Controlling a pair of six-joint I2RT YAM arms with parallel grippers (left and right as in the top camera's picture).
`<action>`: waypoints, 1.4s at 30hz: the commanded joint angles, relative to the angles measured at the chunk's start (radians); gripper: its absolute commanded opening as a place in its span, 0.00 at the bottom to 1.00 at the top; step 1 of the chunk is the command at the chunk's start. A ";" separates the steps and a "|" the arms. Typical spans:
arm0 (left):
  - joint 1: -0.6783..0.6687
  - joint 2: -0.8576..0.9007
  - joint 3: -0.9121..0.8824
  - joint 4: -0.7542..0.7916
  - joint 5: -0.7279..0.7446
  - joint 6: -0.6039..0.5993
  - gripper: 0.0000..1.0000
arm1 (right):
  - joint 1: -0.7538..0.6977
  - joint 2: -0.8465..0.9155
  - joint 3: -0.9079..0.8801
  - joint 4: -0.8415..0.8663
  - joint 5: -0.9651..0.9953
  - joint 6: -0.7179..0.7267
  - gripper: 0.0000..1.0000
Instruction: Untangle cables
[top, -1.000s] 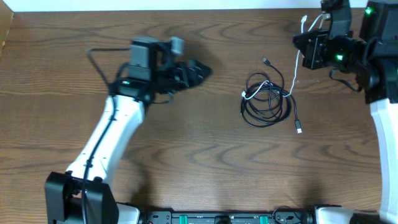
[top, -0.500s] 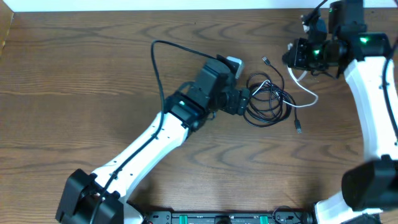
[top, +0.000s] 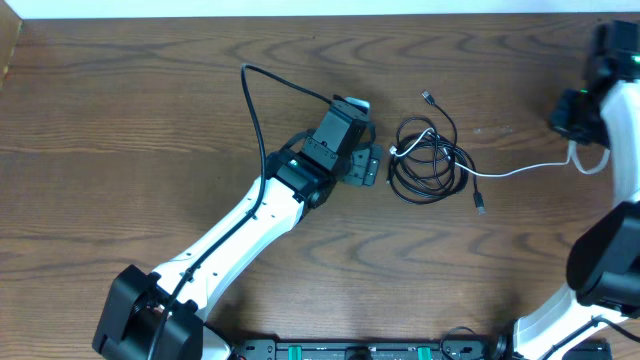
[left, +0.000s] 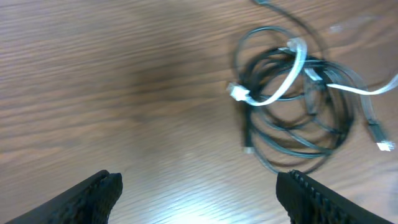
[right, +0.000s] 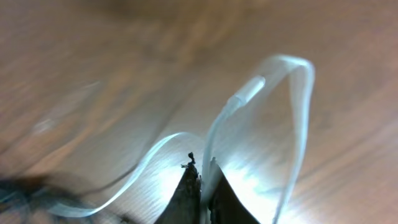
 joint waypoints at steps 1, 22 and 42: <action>0.010 0.007 0.000 -0.027 -0.184 -0.005 0.87 | -0.063 0.029 0.013 -0.005 0.058 0.025 0.37; 0.222 0.007 0.000 -0.197 -0.311 -0.276 0.96 | 0.066 0.025 0.013 0.015 -0.336 -0.126 0.99; 0.223 0.007 0.000 -0.198 -0.311 -0.276 0.96 | 0.252 0.025 -0.246 0.113 -0.361 -0.099 0.55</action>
